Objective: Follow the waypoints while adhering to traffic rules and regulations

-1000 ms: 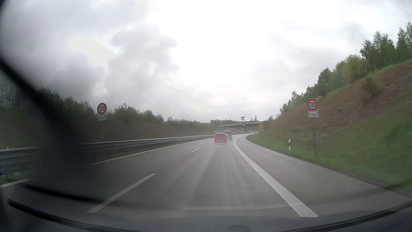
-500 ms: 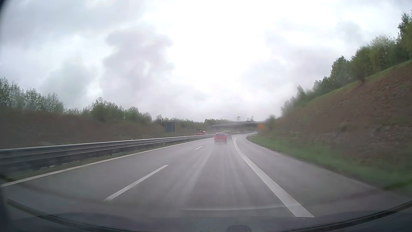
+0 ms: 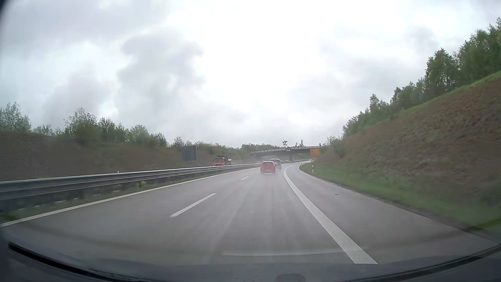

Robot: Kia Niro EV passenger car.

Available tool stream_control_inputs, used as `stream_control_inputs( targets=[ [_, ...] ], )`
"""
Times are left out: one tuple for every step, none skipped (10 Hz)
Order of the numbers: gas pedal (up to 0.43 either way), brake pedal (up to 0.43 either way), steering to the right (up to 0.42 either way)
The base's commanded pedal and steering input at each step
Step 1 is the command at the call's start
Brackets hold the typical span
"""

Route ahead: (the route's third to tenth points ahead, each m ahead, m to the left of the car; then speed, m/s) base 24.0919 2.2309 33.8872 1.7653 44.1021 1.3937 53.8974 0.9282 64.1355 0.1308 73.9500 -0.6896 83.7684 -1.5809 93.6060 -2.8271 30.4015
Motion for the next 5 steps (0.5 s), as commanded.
stream_control_inputs(
  targets=[
    [0.280,0.000,0.009],
    [0.280,0.000,0.008],
    [0.280,0.000,0.008],
    [0.280,0.000,0.008],
    [0.280,0.000,0.008]
  ],
)
